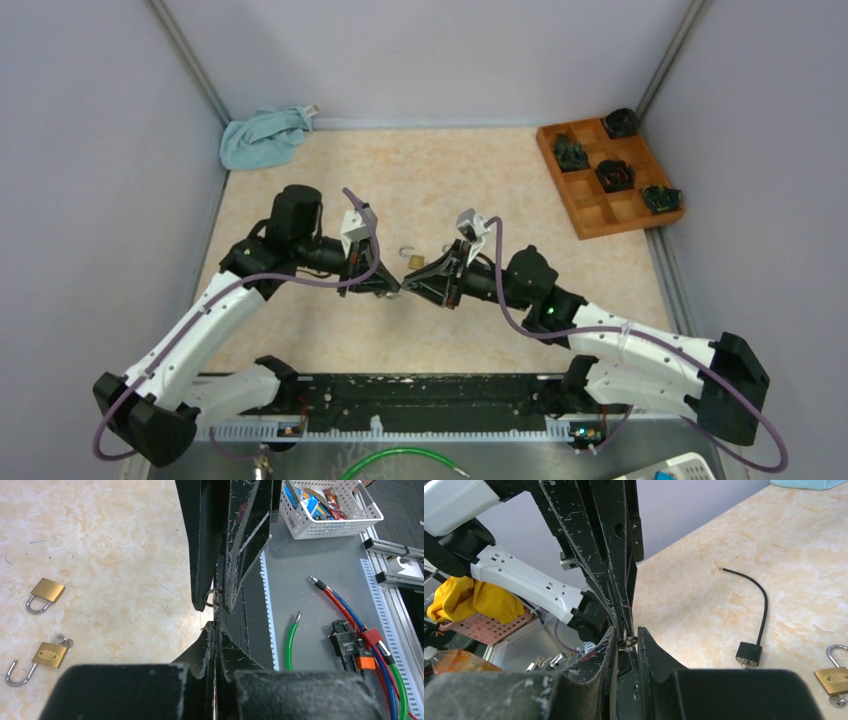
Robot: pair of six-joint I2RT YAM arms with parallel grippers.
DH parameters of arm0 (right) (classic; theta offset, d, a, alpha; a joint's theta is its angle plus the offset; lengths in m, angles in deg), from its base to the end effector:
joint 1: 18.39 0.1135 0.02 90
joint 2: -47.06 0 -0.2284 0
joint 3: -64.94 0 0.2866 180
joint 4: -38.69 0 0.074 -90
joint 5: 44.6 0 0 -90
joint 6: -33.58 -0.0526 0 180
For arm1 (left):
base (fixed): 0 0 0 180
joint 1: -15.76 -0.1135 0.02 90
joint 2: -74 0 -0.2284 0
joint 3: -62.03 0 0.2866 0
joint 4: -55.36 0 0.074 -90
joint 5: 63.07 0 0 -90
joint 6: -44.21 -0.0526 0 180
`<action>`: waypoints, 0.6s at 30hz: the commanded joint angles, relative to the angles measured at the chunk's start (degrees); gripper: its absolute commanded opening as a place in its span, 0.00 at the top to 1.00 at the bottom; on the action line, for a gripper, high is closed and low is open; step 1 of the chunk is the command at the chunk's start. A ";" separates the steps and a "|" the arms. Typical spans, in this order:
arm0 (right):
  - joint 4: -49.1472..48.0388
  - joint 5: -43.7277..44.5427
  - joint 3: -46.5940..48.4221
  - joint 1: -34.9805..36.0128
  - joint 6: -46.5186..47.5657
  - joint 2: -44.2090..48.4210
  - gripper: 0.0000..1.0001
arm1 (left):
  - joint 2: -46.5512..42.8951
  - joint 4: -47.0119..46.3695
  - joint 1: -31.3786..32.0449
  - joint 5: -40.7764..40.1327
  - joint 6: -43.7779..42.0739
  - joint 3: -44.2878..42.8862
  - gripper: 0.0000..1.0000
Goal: Unlock with the key
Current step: Pick up the key from the center of the board.
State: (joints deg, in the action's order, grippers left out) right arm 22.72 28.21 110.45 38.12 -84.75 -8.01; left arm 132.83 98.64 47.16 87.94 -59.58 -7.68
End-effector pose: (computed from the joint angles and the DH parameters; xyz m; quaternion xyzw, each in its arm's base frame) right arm 0.1500 0.2549 0.2670 -0.2685 0.6120 0.5708 0.4770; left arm 0.2041 -0.1785 0.3097 0.5159 0.6031 -0.5031 0.3421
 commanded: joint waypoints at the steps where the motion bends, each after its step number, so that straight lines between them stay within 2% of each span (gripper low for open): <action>1: 0.72 -0.83 4.35 0.55 -0.66 0.79 0.85 | 0.87 6.88 -0.02 2.31 -7.95 -3.33 1.00; 5: 14.35 -7.86 9.97 -4.30 3.98 2.21 0.56 | 4.39 19.47 -0.02 0.09 -19.27 -6.91 1.00; 7: 19.10 -13.51 12.40 -8.91 5.89 2.46 0.46 | 6.64 24.21 0.00 -2.68 -23.17 -8.88 1.00; 10: 23.40 -18.16 15.13 -12.71 8.48 1.10 0.42 | 9.45 27.96 0.08 -6.73 -26.31 -11.69 1.00; 12: 22.65 -20.29 15.73 -12.83 8.75 -0.71 0.42 | 10.10 28.41 0.07 -7.70 -26.29 -12.60 1.00; 15: 15.34 -24.25 14.27 -12.81 5.38 -3.60 0.43 | 9.85 28.34 0.08 -7.39 -25.90 -13.11 1.00; 18: 9.37 -27.35 12.89 -12.70 2.33 -6.30 0.48 | 10.06 29.06 0.07 -7.79 -25.60 -13.67 1.00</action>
State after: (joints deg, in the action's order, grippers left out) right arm 40.42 7.82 123.57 25.29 -79.53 -11.29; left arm 143.24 124.70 47.16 80.79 -83.22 -19.11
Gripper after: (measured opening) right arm 0.552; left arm 0.004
